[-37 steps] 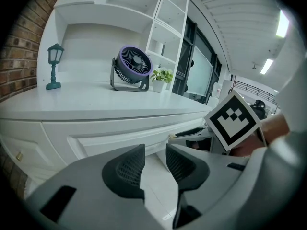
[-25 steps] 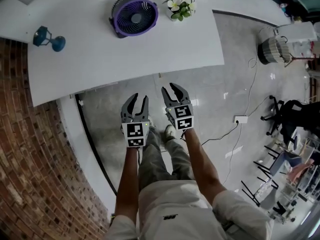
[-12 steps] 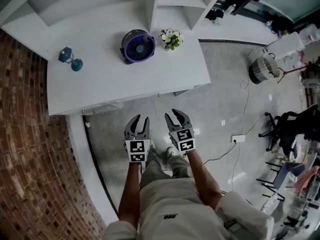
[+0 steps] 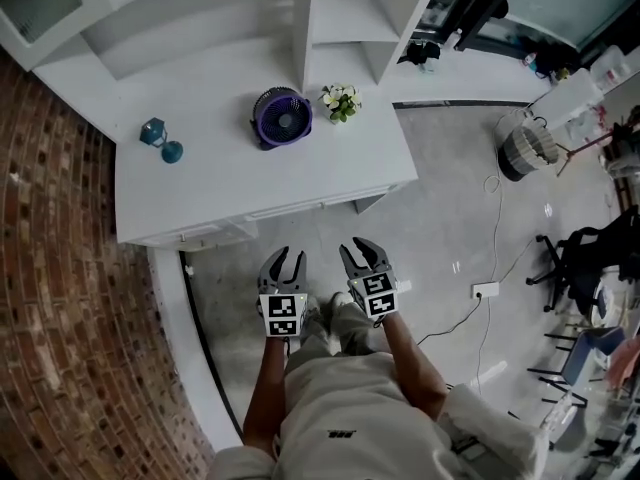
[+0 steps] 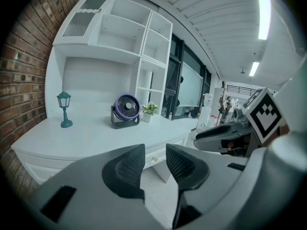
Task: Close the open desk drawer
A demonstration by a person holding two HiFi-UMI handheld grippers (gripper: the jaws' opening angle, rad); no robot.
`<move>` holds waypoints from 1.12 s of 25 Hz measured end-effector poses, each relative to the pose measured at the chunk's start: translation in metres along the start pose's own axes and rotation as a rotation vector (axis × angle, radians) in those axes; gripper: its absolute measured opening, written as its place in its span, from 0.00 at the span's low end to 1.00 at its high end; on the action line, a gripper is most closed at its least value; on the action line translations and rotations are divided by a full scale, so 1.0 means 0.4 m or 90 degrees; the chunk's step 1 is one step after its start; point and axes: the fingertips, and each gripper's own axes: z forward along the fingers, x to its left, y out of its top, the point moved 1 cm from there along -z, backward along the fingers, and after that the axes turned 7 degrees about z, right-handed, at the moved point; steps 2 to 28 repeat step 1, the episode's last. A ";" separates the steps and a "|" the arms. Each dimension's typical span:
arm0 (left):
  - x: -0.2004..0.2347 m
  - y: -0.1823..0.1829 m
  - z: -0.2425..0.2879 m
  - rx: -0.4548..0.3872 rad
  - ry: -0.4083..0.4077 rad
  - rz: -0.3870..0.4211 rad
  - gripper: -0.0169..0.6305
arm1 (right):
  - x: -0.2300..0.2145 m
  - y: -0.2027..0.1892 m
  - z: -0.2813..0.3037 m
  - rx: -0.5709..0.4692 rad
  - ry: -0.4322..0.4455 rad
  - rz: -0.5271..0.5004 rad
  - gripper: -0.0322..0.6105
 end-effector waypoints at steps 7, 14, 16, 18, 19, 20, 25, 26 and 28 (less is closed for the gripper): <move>-0.006 0.003 -0.005 0.000 -0.003 0.002 0.26 | 0.001 -0.001 -0.007 0.000 -0.001 0.001 0.24; -0.006 0.003 -0.005 0.000 -0.003 0.002 0.26 | 0.001 -0.001 -0.007 0.000 -0.001 0.001 0.24; -0.006 0.003 -0.005 0.000 -0.003 0.002 0.26 | 0.001 -0.001 -0.007 0.000 -0.001 0.001 0.24; -0.006 0.003 -0.005 0.000 -0.003 0.002 0.26 | 0.001 -0.001 -0.007 0.000 -0.001 0.001 0.24; -0.006 0.003 -0.005 0.000 -0.003 0.002 0.26 | 0.001 -0.001 -0.007 0.000 -0.001 0.001 0.24; -0.006 0.003 -0.005 0.000 -0.003 0.002 0.26 | 0.001 -0.001 -0.007 0.000 -0.001 0.001 0.24; -0.006 0.003 -0.005 0.000 -0.003 0.002 0.26 | 0.001 -0.001 -0.007 0.000 -0.001 0.001 0.24; -0.006 0.003 -0.005 0.000 -0.003 0.002 0.26 | 0.001 -0.001 -0.007 0.000 -0.001 0.001 0.24; -0.006 0.003 -0.005 0.000 -0.003 0.002 0.26 | 0.001 -0.001 -0.007 0.000 -0.001 0.001 0.24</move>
